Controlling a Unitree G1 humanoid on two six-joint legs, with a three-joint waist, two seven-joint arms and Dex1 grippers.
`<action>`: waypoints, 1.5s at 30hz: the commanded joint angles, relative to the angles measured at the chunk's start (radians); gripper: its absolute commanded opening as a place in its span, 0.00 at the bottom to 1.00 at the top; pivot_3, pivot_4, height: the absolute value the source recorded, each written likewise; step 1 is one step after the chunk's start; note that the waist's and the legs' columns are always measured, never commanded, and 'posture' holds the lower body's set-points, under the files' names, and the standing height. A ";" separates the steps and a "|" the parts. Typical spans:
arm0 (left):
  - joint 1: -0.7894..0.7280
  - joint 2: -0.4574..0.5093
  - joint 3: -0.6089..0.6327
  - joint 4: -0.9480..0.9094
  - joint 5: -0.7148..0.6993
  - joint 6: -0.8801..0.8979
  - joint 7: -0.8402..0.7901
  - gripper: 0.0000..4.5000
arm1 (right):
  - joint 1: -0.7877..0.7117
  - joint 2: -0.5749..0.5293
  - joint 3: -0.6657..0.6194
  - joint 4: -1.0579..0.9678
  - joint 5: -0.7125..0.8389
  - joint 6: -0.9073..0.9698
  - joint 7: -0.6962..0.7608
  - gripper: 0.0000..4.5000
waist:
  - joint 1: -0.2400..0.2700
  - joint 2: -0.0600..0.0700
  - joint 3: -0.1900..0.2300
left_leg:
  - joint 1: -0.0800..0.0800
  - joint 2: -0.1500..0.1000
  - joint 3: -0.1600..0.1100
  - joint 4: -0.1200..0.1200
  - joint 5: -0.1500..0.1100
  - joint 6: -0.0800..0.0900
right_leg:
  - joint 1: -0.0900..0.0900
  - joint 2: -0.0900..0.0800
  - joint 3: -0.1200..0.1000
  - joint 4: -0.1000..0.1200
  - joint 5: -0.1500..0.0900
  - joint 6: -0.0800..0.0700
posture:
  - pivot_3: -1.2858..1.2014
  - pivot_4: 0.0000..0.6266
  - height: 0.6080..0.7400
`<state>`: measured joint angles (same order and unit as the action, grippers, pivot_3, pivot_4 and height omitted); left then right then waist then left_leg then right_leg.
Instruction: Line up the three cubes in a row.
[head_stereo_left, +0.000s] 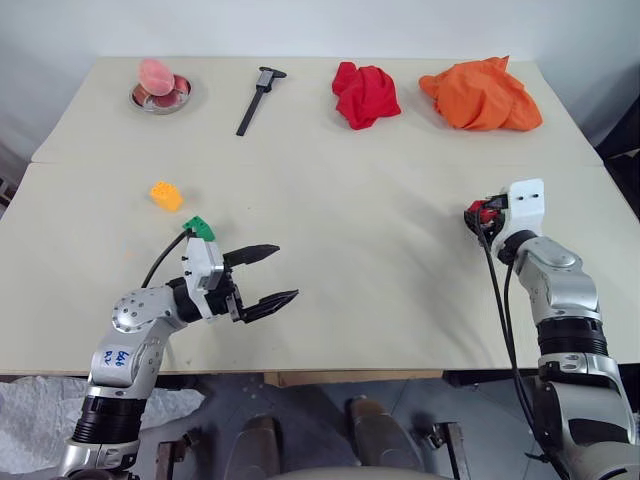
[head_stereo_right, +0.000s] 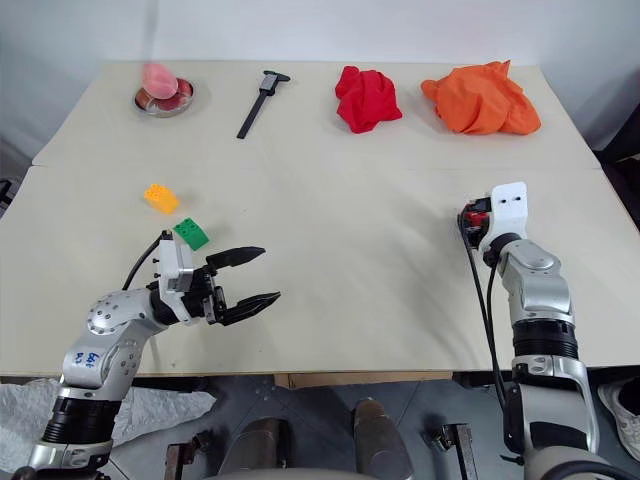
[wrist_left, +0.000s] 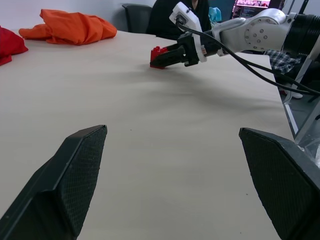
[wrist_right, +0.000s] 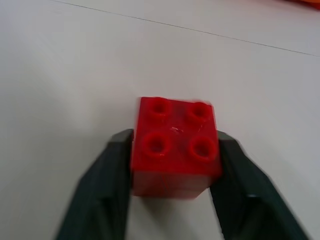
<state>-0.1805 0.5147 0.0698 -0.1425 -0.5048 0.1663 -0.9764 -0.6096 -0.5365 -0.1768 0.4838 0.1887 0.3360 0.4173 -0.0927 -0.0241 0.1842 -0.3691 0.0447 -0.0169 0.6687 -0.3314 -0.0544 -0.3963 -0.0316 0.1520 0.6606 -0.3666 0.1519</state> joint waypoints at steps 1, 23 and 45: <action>0.013 0.017 0.033 -0.003 -0.012 -0.017 -0.013 1.00 | -0.008 -0.034 0.042 -0.042 0.017 -0.068 0.172 0.34 | -0.001 0.000 0.000 | 0.000 0.000 0.000 0.000 0.000 0.000 | 0.000 0.000 0.000 0.000 0.000 0.000 | 0.52 0.24 1.00; 0.229 0.077 0.155 -0.057 -0.028 -0.026 -0.020 1.00 | -0.391 0.067 0.394 0.551 -0.109 -0.715 1.179 0.34 | -0.033 0.002 0.001 | 0.002 -0.001 -0.002 0.000 0.001 -0.002 | 0.001 -0.016 -0.016 -0.001 0.000 -0.001 | 0.52 0.24 1.00; 0.552 -0.080 0.529 -0.064 -0.085 -0.125 0.195 1.00 | 0.065 -0.088 0.057 -0.137 0.308 -0.461 1.071 0.99 | -0.023 0.002 0.002 | 0.000 -0.001 -0.003 -0.002 -0.005 0.000 | 0.002 -0.025 -0.041 -0.003 0.001 -0.004 | 0.52 0.24 1.00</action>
<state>0.3522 0.4454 0.5321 -0.2039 -0.5550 0.0715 -0.8174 -0.5630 -0.6082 -0.0635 0.4520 0.4239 -0.1651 1.5073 -0.1158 -0.0217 0.1858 -0.3688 0.0428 -0.0198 0.6677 -0.3374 -0.0515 -0.3943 -0.0571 0.1112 0.6566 -0.3657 0.1481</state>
